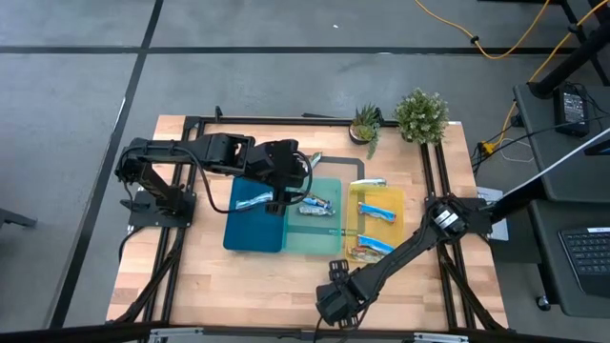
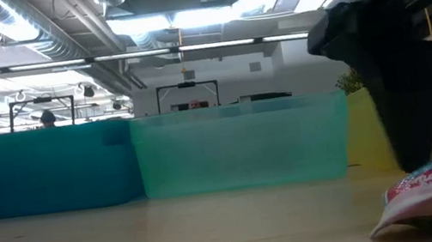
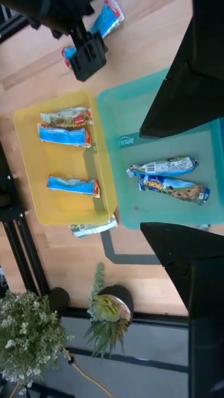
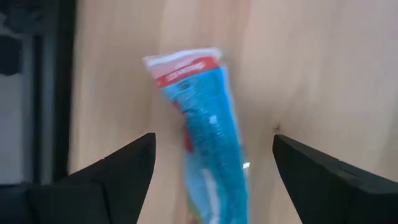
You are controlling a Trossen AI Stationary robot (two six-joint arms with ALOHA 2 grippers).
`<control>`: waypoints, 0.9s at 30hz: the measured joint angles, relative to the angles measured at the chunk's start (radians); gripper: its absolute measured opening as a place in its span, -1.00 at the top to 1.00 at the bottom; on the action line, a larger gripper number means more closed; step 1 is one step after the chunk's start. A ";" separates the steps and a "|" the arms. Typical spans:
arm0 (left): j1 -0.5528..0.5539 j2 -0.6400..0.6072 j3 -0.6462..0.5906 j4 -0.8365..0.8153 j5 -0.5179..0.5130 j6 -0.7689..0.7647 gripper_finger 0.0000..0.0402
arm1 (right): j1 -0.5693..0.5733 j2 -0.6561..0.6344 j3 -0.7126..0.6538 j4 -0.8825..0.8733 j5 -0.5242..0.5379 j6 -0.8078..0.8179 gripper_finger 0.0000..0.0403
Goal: Pick and place Granola Bars by type
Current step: Put the red granola bar into the yellow bin
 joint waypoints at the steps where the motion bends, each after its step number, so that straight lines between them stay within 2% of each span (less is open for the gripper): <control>1: 0.000 0.000 0.000 0.001 0.005 0.000 -0.12 | 0.000 0.000 0.000 0.000 0.009 0.000 -0.61; 5: 0.000 0.000 0.000 0.005 0.012 0.001 -0.12 | -0.001 0.004 -0.001 0.004 0.013 0.003 -0.55; 9: 0.000 0.000 0.000 0.005 0.012 0.001 -0.12 | -0.001 0.013 -0.007 0.009 0.004 0.017 -0.39; 23: 0.000 0.000 0.000 0.006 0.012 0.008 -0.12 | -0.001 0.015 -0.006 0.003 -0.032 -0.002 0.46; 27: 0.000 0.000 0.000 0.006 0.012 0.008 -0.12 | -0.001 0.014 0.032 -0.061 -0.050 -0.006 0.65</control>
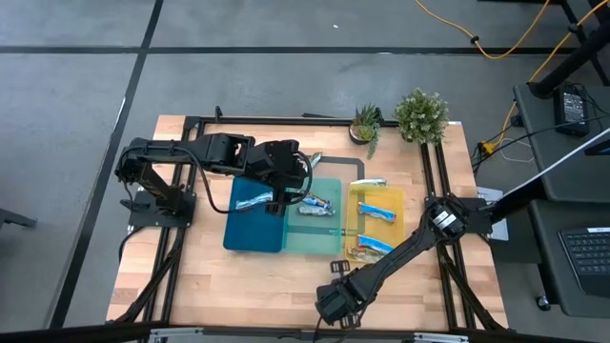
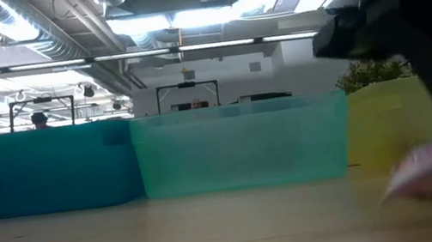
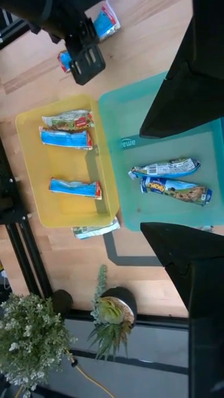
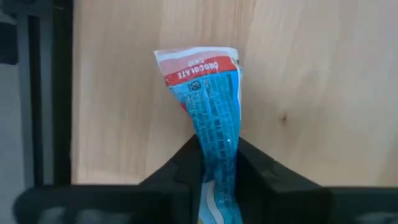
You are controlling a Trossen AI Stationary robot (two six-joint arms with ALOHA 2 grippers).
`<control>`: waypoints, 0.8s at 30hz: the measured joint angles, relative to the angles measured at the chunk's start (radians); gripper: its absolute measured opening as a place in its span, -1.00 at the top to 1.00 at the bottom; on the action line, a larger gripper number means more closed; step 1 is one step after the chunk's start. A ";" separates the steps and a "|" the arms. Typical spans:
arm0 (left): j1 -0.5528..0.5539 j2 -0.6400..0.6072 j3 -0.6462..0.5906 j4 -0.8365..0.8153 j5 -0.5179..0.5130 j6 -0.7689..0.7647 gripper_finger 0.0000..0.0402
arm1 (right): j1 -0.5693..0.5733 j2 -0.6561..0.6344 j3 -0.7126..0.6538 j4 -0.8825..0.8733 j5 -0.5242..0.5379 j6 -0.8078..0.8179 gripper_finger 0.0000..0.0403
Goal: Pick and place Granola Bars by type
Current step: Put the red granola bar into the yellow bin
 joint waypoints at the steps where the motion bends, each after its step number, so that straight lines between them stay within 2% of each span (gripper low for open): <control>1: 0.000 0.000 0.000 0.000 0.000 0.000 -0.12 | 0.000 -0.001 0.013 -0.024 0.000 0.000 0.68; 5: 0.000 0.000 0.000 0.000 0.000 0.000 -0.12 | 0.000 -0.001 0.081 -0.140 0.000 -0.002 0.76; 13: 0.000 0.000 0.000 0.000 0.000 0.017 -0.12 | 0.000 -0.001 0.262 -0.381 0.006 0.018 0.76; 24: 0.000 0.000 0.000 0.000 0.000 0.018 -0.12 | 0.002 -0.003 0.530 -0.649 0.143 0.089 0.78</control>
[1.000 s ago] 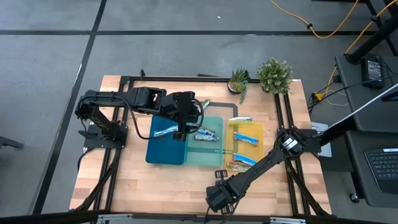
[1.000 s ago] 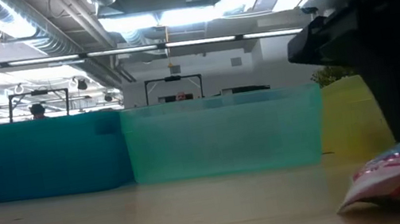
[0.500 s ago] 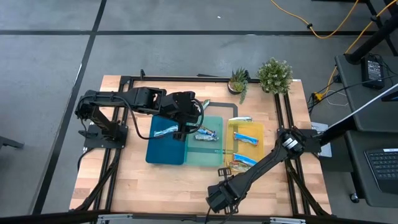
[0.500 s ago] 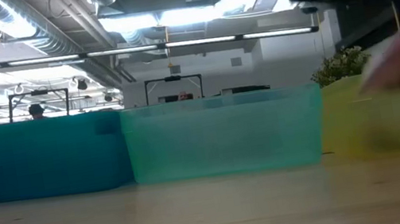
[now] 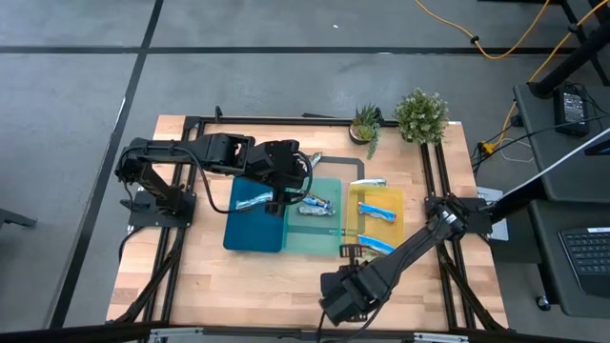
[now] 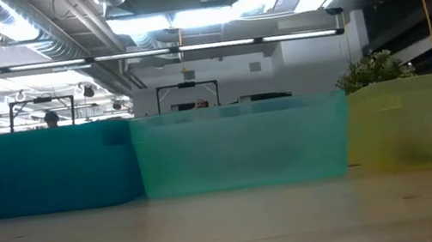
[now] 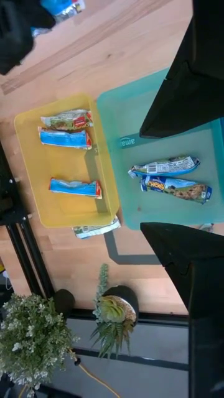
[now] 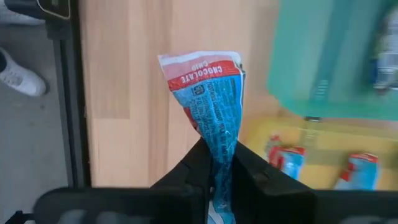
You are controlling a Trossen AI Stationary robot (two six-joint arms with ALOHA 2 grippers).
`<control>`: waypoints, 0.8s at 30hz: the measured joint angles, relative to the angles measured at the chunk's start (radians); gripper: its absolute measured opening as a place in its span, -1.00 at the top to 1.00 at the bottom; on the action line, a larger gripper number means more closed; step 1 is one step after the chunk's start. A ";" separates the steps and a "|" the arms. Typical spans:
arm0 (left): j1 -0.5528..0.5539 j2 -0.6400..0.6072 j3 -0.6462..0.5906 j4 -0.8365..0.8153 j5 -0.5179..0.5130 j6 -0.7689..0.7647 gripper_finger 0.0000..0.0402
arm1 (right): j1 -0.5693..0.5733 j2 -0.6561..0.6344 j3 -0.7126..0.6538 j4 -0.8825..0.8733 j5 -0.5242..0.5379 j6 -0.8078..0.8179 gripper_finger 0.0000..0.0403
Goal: Pick and place Granola Bars by type
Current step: Put the red granola bar into the yellow bin
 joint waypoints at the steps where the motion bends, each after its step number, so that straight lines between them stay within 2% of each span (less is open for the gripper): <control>1: 0.000 0.000 0.000 0.000 0.000 0.000 -0.12 | 0.000 -0.001 0.019 -0.018 0.004 0.007 0.78; 9: 0.000 0.000 0.000 0.000 0.000 -0.002 -0.12 | 0.000 -0.036 0.081 -0.043 0.029 0.051 0.80; 16: 0.000 0.000 0.000 0.008 0.000 -0.003 -0.12 | -0.001 -0.130 0.073 -0.044 0.043 0.125 0.80; 24: 0.000 0.000 0.000 0.008 0.000 -0.003 -0.12 | -0.002 -0.246 0.072 -0.043 0.118 0.189 0.80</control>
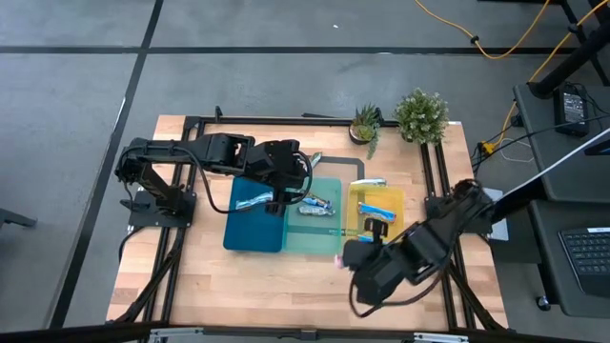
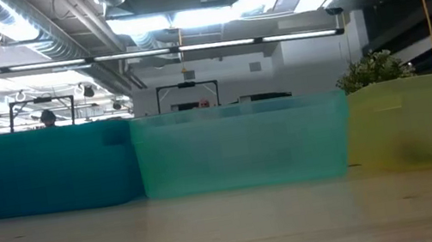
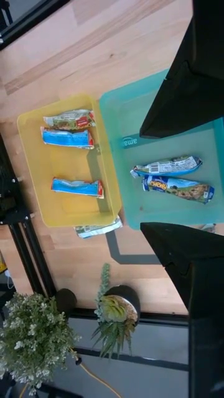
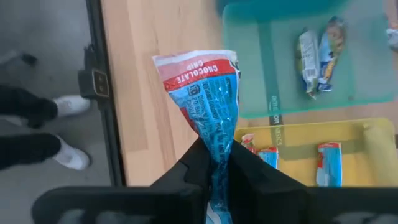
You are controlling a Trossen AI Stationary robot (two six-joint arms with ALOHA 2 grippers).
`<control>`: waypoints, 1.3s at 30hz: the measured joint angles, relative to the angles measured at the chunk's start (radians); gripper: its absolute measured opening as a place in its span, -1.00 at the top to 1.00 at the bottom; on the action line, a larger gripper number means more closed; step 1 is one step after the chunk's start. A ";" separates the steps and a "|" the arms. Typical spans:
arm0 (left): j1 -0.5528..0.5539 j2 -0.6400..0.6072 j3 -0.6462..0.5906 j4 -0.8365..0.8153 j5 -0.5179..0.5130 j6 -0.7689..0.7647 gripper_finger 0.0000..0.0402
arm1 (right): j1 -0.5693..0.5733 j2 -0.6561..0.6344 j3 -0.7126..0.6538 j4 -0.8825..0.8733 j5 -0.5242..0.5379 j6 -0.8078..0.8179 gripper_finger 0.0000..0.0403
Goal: Pick and place Granola Bars by type
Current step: Put the red granola bar into the yellow bin
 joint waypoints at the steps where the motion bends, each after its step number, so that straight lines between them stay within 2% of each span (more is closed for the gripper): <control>1: 0.000 0.000 0.000 0.000 0.000 0.000 -0.12 | 0.000 -0.013 0.000 0.000 0.007 0.008 0.80; 19: 0.000 0.000 0.000 0.007 0.000 0.003 -0.12 | -0.087 -0.209 0.000 0.000 0.013 -0.019 0.81; 29: 0.000 0.000 0.000 0.006 0.000 0.001 -0.12 | -0.167 -0.306 -0.001 0.000 0.013 -0.124 0.80; 39: 0.000 0.000 0.000 0.006 0.000 -0.048 -0.12 | -0.280 -0.439 -0.001 0.000 0.013 -0.327 0.83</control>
